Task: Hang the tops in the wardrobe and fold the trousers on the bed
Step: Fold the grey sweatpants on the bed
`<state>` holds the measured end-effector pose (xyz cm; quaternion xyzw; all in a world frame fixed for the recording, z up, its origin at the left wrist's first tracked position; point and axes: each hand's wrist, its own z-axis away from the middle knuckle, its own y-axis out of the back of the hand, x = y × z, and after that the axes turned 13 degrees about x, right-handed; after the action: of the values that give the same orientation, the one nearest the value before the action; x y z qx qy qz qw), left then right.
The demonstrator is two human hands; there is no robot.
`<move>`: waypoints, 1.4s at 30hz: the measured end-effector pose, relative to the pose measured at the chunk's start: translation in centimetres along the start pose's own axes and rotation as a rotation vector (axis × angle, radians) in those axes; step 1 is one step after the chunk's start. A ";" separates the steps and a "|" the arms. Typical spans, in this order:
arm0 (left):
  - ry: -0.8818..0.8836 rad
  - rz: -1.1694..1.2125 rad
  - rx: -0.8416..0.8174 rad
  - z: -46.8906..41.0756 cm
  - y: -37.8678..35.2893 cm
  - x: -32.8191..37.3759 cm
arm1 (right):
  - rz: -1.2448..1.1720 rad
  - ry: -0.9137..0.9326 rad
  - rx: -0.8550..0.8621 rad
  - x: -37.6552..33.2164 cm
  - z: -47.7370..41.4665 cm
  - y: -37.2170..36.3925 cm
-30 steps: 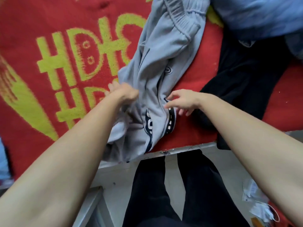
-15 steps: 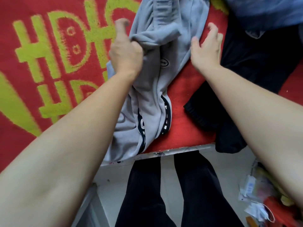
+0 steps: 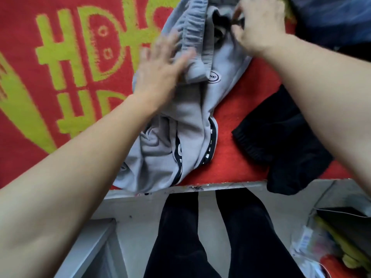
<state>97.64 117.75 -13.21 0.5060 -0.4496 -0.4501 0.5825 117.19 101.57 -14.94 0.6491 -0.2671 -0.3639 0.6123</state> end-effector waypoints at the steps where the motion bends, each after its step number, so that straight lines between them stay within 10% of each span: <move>1: -0.060 0.002 -0.175 0.2 -0.4 0.9 | 0.030 0.055 -0.015 0.1 0.6 -0.1; 4: 0.028 -0.045 -0.417 1.3 -1.5 3.7 | 0.102 0.074 -0.033 0.4 2.8 -0.5; 8: 0.156 0.019 -0.147 1.1 -1.5 5.2 | 0.018 -0.052 -0.148 0.5 5.2 -0.8; 14: 0.439 0.248 0.137 1.8 -1.8 4.0 | 0.089 -0.094 0.158 -0.6 4.5 -0.6; 27: 0.274 0.065 0.008 10.8 0.8 2.7 | 0.174 0.376 -0.150 -0.1 8.1 4.0; 42: 0.357 -0.435 0.411 10.1 39.0 -0.8 | 0.212 0.343 0.380 -7.8 6.3 39.0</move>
<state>90.28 119.89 26.30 0.7674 -0.3031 -0.3682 0.4284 111.35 99.78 24.91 0.7728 -0.2895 -0.1258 0.5506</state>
